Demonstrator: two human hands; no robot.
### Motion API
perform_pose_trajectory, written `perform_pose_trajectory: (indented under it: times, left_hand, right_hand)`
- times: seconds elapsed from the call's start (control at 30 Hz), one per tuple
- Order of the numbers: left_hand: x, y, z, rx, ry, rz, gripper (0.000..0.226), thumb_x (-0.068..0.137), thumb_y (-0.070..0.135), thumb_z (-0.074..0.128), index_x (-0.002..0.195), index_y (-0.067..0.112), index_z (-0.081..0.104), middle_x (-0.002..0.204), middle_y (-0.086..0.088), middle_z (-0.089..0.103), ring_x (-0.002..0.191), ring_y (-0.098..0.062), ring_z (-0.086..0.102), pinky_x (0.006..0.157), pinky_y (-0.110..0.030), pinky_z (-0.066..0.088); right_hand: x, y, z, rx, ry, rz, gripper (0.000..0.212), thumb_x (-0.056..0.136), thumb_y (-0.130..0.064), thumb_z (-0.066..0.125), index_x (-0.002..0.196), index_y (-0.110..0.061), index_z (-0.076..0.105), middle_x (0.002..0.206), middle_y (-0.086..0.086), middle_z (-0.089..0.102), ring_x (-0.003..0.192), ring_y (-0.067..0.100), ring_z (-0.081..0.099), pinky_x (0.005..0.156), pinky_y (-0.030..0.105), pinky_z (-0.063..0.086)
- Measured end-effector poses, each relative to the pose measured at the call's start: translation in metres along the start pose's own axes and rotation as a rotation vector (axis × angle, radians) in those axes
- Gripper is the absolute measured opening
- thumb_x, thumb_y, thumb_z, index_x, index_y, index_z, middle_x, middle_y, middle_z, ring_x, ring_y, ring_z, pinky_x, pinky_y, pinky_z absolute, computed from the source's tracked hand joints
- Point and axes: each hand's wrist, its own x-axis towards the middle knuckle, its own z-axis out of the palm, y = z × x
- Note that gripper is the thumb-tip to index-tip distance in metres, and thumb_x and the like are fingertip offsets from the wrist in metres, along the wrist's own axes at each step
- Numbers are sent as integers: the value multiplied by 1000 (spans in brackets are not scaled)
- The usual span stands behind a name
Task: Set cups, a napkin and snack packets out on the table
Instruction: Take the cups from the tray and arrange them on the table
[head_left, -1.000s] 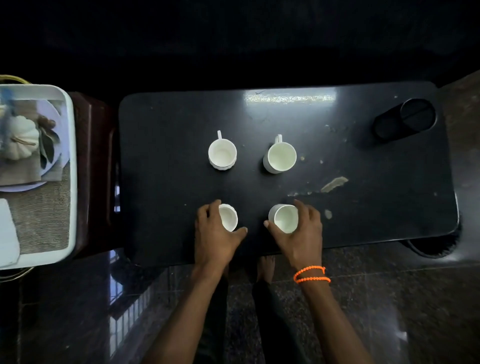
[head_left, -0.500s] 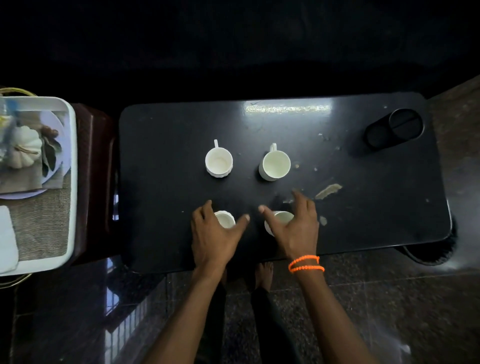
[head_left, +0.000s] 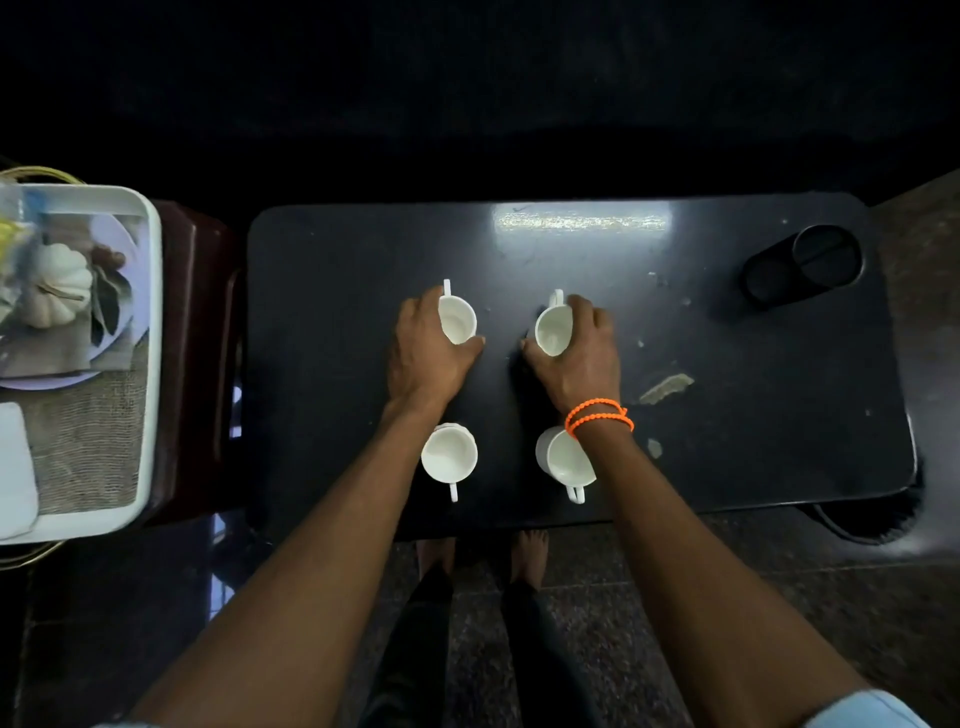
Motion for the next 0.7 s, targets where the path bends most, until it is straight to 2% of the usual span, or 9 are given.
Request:
perform_pose_trajectory:
  times: [0.1, 0.17, 0.3, 0.4, 0.47, 0.6, 0.7]
  left_hand:
    - [-20, -7, 7, -43, 68, -26, 95, 78, 42, 86, 156, 15, 38, 150, -11, 45, 137, -32, 50, 110, -44, 46]
    - [-43, -14, 15, -59, 108, -78, 99, 78, 48, 84, 157, 13, 35, 154, -11, 41, 142, -31, 45, 113, -45, 45]
    - [-89, -31, 36, -87, 62, -183, 93, 81, 45, 82, 156, 10, 39, 155, -12, 40, 144, -31, 44, 119, -43, 40]
    - [-110, -38, 47, 4, 43, -191, 89, 81, 40, 82, 155, 13, 41, 158, -11, 39, 144, -32, 44, 119, -44, 38]
    - [-113, -37, 47, 50, 66, -198, 89, 81, 45, 79, 156, 15, 40, 160, -9, 38, 146, -30, 42, 118, -45, 36]
    - [-103, -29, 20, -73, 208, -187, 86, 87, 55, 71, 156, 14, 42, 162, -6, 39, 149, -26, 39, 122, -45, 33]
    - [-92, -31, -20, -257, 348, -161, 74, 93, 50, 66, 153, 11, 46, 158, -6, 42, 148, -22, 42, 122, -45, 36]
  right_hand:
    - [-6, -1, 0, -48, 66, 14, 92, 68, -53, 83, 143, -18, 43, 139, 12, 51, 122, 36, 54, 97, 49, 50]
    - [-15, -2, -1, -56, 148, 36, 97, 67, -57, 82, 146, -18, 41, 142, 13, 50, 126, 38, 52, 99, 53, 48]
    - [-42, 8, -3, -39, 194, 65, 99, 68, -60, 80, 149, -18, 42, 146, 14, 47, 132, 39, 49, 102, 56, 45]
    - [-64, 14, -2, -75, 186, 101, 100, 69, -57, 83, 151, -17, 43, 149, 17, 46, 137, 38, 46, 105, 57, 42]
    - [-72, 14, -4, -95, 198, 97, 99, 70, -55, 85, 150, -15, 45, 149, 18, 47, 139, 39, 45, 106, 59, 42]
    - [-74, -13, -11, -55, 301, -94, 86, 75, -51, 83, 143, -10, 52, 144, 18, 53, 135, 37, 49, 109, 53, 40]
    - [-79, -63, -5, 10, 251, -275, 77, 79, -46, 81, 140, -8, 55, 140, 16, 55, 131, 37, 53, 106, 53, 42]
